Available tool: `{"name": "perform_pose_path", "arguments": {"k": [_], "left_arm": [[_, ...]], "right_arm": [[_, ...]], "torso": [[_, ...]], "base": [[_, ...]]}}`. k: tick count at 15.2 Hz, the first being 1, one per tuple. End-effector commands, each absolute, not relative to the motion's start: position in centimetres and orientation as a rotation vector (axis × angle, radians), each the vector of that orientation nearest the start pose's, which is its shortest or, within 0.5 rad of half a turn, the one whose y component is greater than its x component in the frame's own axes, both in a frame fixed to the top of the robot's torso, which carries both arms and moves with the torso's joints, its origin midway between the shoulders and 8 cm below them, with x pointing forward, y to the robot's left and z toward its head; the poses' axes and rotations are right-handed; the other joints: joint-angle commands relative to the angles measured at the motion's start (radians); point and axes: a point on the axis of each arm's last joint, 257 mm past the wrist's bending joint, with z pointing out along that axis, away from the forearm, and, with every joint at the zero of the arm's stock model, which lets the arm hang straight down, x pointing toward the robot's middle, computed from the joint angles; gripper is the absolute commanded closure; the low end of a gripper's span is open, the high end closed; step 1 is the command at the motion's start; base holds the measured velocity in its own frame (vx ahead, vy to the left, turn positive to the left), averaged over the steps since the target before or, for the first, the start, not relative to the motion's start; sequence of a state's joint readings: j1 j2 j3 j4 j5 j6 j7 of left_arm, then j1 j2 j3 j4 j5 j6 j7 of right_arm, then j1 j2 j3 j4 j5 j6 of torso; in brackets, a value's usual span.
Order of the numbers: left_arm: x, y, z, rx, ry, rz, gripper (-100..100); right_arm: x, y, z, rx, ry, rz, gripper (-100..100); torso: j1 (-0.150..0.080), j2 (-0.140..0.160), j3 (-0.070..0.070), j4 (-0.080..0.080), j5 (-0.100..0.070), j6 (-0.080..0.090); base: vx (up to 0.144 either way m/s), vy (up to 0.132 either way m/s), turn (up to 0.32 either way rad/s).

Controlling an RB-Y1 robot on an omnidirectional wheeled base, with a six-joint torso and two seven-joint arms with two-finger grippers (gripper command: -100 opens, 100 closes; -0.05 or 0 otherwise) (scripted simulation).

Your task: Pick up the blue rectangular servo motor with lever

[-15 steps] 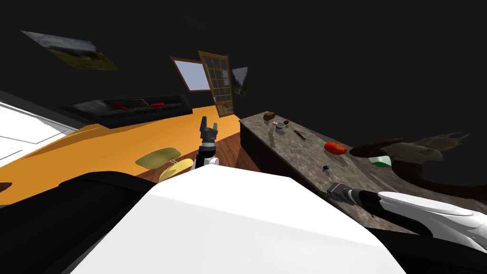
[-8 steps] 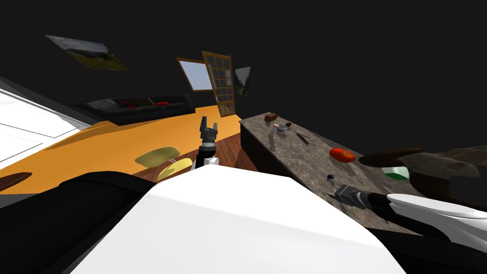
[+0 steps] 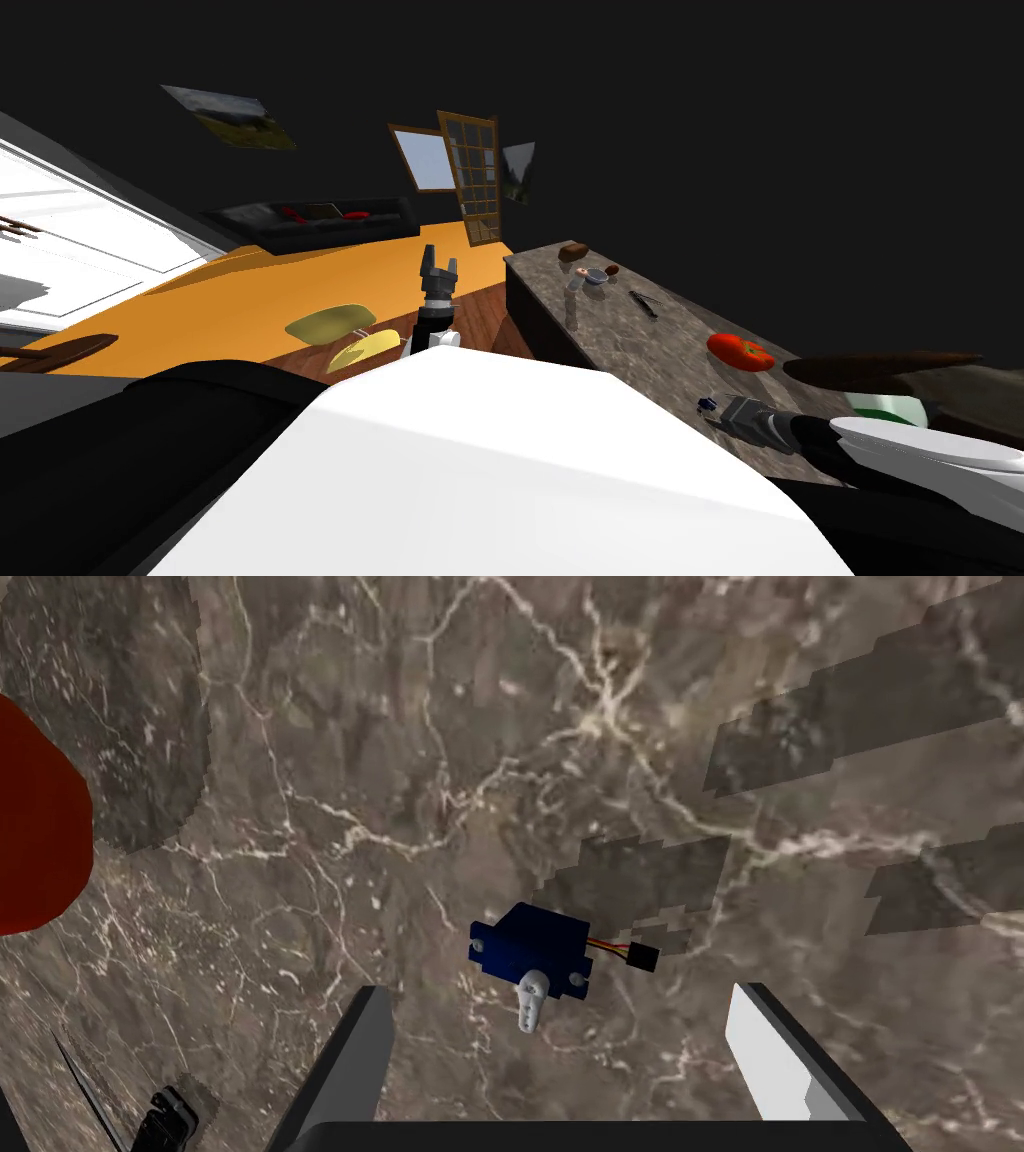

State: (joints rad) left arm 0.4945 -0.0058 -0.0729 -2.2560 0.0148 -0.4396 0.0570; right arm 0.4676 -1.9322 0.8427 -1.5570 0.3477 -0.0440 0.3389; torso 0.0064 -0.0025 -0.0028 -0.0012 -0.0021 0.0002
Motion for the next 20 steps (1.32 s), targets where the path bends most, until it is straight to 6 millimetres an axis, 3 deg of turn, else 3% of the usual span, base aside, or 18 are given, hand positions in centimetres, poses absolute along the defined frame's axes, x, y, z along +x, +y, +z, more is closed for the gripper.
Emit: {"name": "perform_pose_path", "arguments": {"k": [1, 7, 8, 12, 16, 20], "left_arm": [[36.2, 25.8, 0.3, -0.768, 0.64, -1.421, 0], [36.2, 25.8, 0.3, -0.768, 0.639, -1.421, 0], [36.2, 25.8, 0.3, -0.768, 0.639, -1.421, 0], [36.2, 25.8, 0.3, -0.768, 0.639, -1.421, 0], [36.2, 25.8, 0.3, -0.769, 0.639, -1.421, 0], [36.2, 25.8, 0.3, -0.768, 0.639, -1.421, 0]], "right_arm": [[13.6, -69.0, -31.0, -1.053, 2.77, -0.591, -100], [13.2, -69.1, -31.8, -1.05, 2.768, -0.593, -100], [13.2, -69.1, -31.9, -1.047, 2.769, -0.594, 100], [13.2, -69.1, -31.9, -1.046, 2.769, -0.593, 100], [14.0, -68.8, -30.2, -1.064, 2.769, -0.589, 100], [14.0, -68.8, -30.2, -1.058, 2.771, -0.588, 100]], "torso": [[0.0, 0.0, 0.0, 0.0, 0.0, 0.0], [0.006, 0.006, 0.004, 0.002, 0.002, 0.0], [0.006, 0.006, 0.004, 0.002, 0.002, 0.0], [0.006, 0.006, 0.003, 0.001, 0.002, 0.0], [0.009, 0.006, 0.003, 0.001, 0.003, 0.0], [0.008, 0.005, 0.003, 0.001, 0.003, 0.0]], "base": [[0.009, -0.031, 0.049], [-0.005, -0.008, 0.022], [0.0, 0.0, 0.0], [0.0, 0.0, 0.0], [-0.001, 0.024, -0.057], [-0.002, 0.012, -0.001]]}}
